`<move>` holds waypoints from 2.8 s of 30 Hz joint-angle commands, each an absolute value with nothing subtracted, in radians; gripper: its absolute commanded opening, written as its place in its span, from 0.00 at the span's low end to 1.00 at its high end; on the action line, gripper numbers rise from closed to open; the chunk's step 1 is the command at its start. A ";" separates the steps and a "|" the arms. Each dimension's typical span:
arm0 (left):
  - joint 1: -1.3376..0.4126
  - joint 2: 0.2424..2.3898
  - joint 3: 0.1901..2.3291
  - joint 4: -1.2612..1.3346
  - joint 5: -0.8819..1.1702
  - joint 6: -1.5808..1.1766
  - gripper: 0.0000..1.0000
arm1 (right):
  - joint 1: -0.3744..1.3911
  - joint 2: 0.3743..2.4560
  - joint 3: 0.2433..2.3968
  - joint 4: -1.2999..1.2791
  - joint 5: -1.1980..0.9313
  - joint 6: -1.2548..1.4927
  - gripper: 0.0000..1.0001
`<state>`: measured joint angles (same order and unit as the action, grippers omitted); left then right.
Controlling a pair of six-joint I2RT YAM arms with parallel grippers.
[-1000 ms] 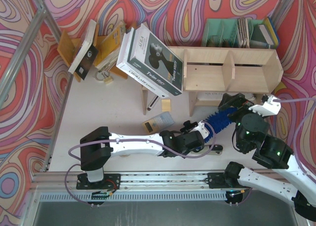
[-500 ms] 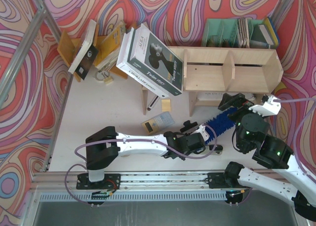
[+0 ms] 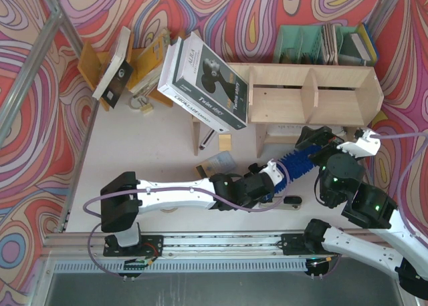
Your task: Dust the bookshelf with a duster
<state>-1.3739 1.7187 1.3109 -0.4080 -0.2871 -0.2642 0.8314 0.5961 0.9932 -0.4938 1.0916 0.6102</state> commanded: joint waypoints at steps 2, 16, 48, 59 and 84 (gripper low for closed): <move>-1.352 1.749 1.268 -0.284 -0.267 -0.265 0.00 | 0.827 0.589 0.999 -0.507 1.118 0.608 0.99; -1.335 1.829 1.323 -0.322 -0.302 -0.265 0.00 | 0.828 0.592 0.993 -0.504 1.118 0.607 0.99; -1.310 1.871 1.478 -0.382 -0.311 -0.240 0.00 | 0.827 0.574 0.973 -0.525 1.111 0.641 0.99; -1.310 1.891 1.486 -0.377 -0.287 -0.243 0.00 | 0.828 0.579 0.968 -0.521 1.101 0.645 0.99; -1.401 1.722 1.413 -0.386 -0.308 -0.199 0.00 | 0.828 0.581 0.972 -0.512 1.110 0.630 0.99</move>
